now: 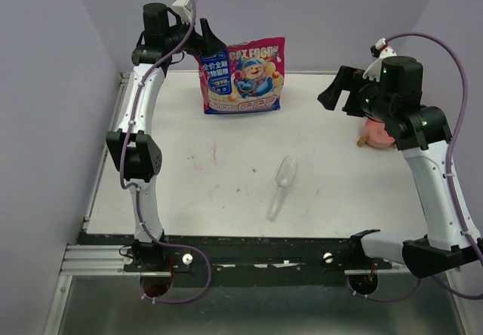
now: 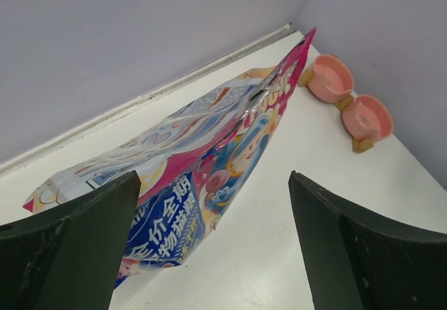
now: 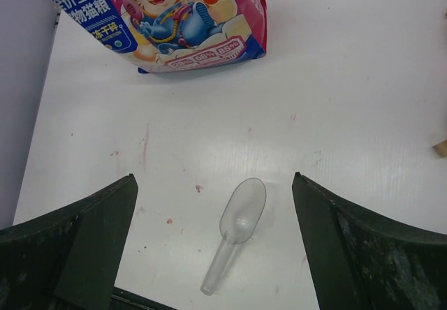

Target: Serve the pet food

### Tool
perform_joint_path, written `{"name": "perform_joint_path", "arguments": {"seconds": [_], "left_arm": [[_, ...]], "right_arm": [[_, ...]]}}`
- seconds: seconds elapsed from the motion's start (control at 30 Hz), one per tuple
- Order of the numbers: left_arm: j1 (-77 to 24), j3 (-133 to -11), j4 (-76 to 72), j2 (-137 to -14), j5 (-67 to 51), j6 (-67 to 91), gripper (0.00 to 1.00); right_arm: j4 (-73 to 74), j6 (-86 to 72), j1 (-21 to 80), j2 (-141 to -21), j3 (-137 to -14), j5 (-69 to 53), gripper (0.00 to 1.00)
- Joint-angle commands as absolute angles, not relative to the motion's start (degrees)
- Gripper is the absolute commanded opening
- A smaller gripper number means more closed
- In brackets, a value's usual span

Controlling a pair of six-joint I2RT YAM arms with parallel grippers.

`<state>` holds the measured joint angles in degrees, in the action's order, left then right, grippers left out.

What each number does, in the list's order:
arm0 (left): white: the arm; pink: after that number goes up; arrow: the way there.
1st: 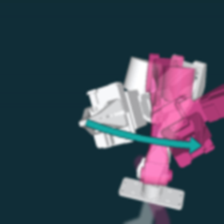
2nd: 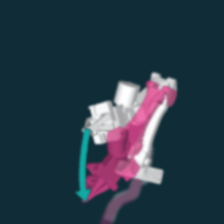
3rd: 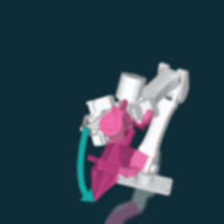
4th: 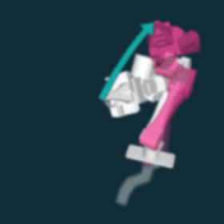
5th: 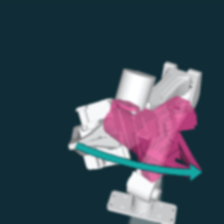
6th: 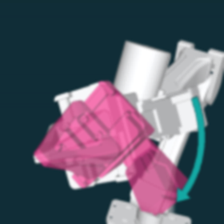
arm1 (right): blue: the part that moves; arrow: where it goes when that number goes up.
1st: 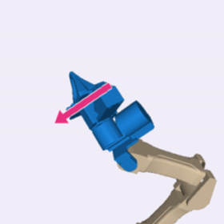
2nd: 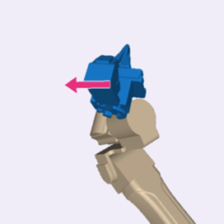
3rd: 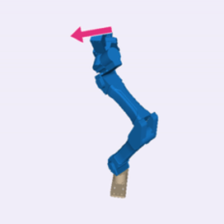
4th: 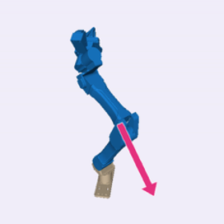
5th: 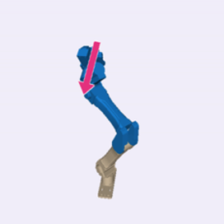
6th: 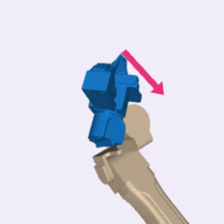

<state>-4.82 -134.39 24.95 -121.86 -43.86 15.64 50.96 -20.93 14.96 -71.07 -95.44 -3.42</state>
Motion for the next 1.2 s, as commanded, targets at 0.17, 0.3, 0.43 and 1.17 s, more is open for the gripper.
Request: {"name": "perform_joint_path", "arguments": {"seconds": [0.17, 0.3, 0.43, 1.17], "left_arm": [[-4.4, -134.5, 25.0, -124.2, -36.6, 4.9, 0.94], [-4.6, -132.1, 24.7, -124.1, -37.2, 4.2, 0.89], [-5.2, -129.7, 25.0, -123.3, -36.7, 2.1, 0.79], [-9.0, -126.1, 25.5, -123.2, -27.9, -5.4, 0.39]], "right_arm": [[55.2, -21.0, 15.2, -73.7, -99.0, -5.1, 1.00], [54.8, -21.7, 15.3, -74.3, -98.8, -5.4, 1.00], [54.6, -22.3, 15.3, -75.5, -98.9, -6.0, 1.00], [56.2, -22.4, 15.3, -74.8, -98.3, -4.6, 1.00]]}}
